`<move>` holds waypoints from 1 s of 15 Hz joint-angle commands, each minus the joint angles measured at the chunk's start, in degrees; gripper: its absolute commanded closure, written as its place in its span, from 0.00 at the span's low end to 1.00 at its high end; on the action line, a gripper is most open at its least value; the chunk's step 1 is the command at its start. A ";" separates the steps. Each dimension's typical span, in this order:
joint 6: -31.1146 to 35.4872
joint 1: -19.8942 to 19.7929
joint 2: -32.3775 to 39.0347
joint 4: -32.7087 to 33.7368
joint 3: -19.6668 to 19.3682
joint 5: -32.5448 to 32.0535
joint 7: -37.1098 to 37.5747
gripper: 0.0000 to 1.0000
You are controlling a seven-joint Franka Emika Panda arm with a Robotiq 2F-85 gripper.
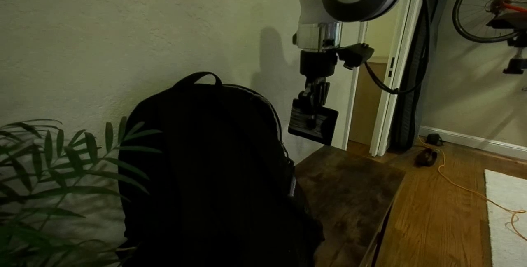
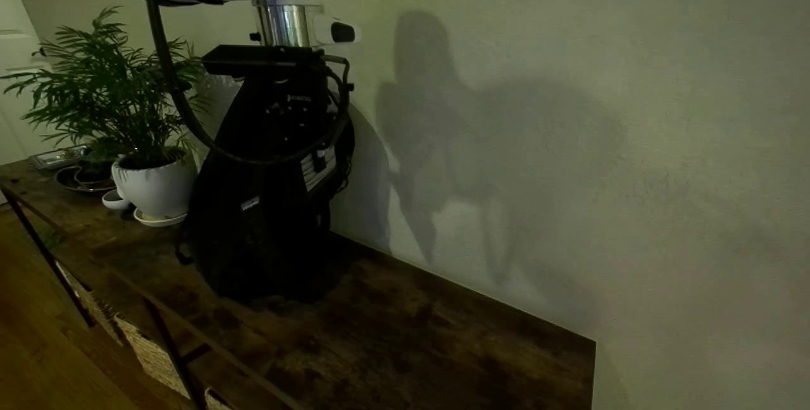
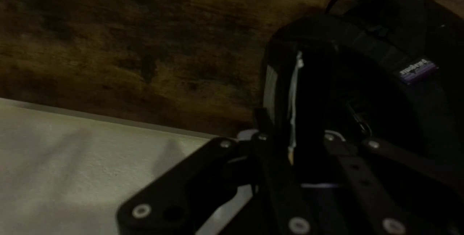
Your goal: Put the wallet in the bag
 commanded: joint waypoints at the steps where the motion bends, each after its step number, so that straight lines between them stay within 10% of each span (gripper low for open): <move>1: 0.08 0.22 -1.84 -0.33 0.38 -1.06 -1.93 0.93; 15: 0.38 1.63 -1.88 3.22 1.61 -2.21 -2.31 0.93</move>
